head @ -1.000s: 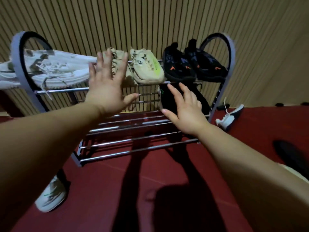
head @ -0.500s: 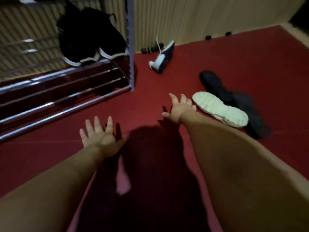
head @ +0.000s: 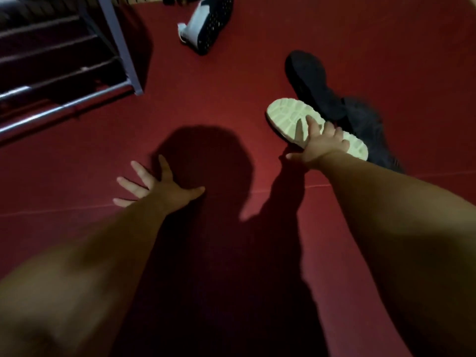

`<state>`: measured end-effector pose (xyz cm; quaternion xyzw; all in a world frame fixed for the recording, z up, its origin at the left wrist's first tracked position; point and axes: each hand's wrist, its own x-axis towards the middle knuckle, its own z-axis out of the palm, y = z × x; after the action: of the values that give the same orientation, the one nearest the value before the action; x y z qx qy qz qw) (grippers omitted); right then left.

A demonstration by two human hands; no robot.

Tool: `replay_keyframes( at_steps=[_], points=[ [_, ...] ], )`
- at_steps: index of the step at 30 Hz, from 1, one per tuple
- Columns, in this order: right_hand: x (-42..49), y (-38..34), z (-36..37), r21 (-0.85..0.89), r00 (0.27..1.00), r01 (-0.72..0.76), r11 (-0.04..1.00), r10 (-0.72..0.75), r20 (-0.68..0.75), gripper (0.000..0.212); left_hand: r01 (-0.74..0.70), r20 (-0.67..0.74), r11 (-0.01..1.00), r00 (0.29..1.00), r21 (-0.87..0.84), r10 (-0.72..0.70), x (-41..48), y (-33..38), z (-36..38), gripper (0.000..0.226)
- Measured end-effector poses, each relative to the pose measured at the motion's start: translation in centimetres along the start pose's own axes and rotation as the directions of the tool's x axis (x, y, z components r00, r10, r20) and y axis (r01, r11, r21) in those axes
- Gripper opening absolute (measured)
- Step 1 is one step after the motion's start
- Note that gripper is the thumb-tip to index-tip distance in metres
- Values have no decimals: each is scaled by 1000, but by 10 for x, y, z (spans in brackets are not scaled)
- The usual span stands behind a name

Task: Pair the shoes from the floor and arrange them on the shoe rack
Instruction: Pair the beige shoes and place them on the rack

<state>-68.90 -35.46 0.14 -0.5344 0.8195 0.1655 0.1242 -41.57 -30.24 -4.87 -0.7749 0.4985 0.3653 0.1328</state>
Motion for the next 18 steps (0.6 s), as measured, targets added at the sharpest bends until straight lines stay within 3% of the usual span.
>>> replay_keyframes(
  at_steps=[5,12,18],
  points=[
    [39,2,7,5,998,-64,998,64,-25,94,57,2,998,998,21,-57,9,7,6,127],
    [27,-8,23,-32,978,1,999,-7,-206,87,89,41,996,995,-7,-89,6,14,-1,123],
    [-10,-36,34,-78,976,122,989,-134,-172,86,72,29,997,997,12,-73,7,9,1,126]
  ],
)
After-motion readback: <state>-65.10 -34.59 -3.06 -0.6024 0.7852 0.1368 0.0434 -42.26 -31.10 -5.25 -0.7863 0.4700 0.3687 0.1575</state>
